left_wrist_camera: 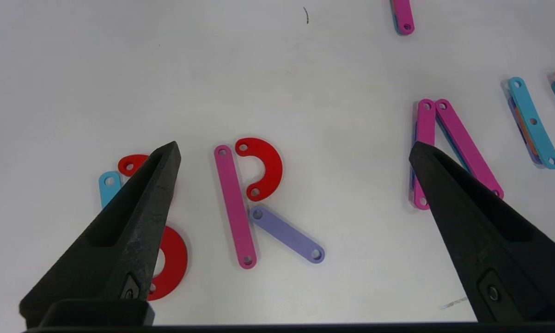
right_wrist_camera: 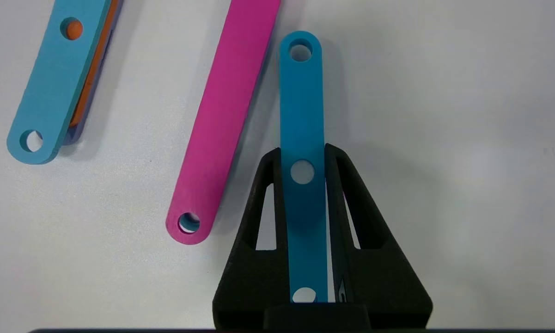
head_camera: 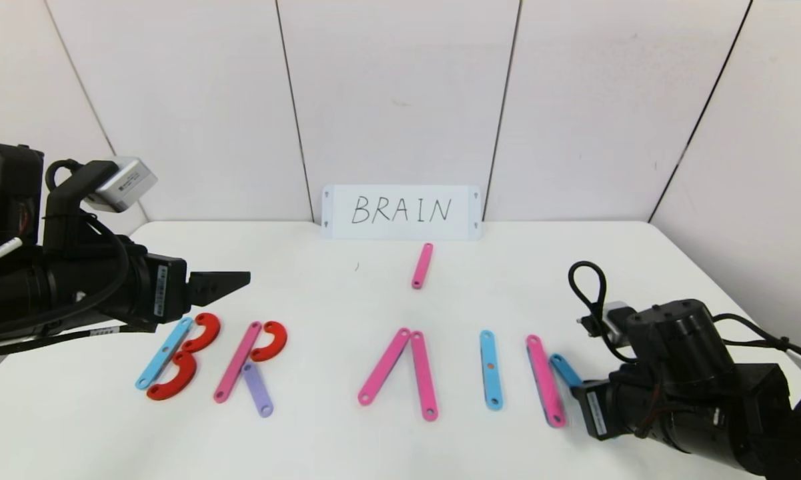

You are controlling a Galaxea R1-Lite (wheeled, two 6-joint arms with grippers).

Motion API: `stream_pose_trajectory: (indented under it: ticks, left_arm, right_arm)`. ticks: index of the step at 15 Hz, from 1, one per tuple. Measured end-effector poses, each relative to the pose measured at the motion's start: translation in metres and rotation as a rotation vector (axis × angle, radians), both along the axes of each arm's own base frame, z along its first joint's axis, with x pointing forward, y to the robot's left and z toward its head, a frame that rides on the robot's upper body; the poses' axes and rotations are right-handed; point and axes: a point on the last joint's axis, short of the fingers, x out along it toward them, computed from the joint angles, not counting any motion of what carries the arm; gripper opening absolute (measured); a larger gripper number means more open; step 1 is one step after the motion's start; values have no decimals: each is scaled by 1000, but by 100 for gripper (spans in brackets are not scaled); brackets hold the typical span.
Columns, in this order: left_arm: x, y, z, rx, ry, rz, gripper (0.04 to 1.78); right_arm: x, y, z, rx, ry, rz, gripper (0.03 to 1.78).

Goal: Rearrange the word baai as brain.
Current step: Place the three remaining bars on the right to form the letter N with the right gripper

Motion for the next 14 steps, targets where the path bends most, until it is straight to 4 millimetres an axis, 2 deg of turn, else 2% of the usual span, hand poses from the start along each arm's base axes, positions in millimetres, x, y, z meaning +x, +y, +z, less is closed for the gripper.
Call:
stream_pose_trajectory:
  ticks: [8, 14]
  left_arm:
    - [0, 0, -1, 5, 2, -2, 173]
    - [1, 0, -2, 8, 6, -3, 173]
  right_arm:
    - [9, -42, -4, -18, -2, 99, 27]
    - [14, -35, -6, 3, -4, 166, 27]
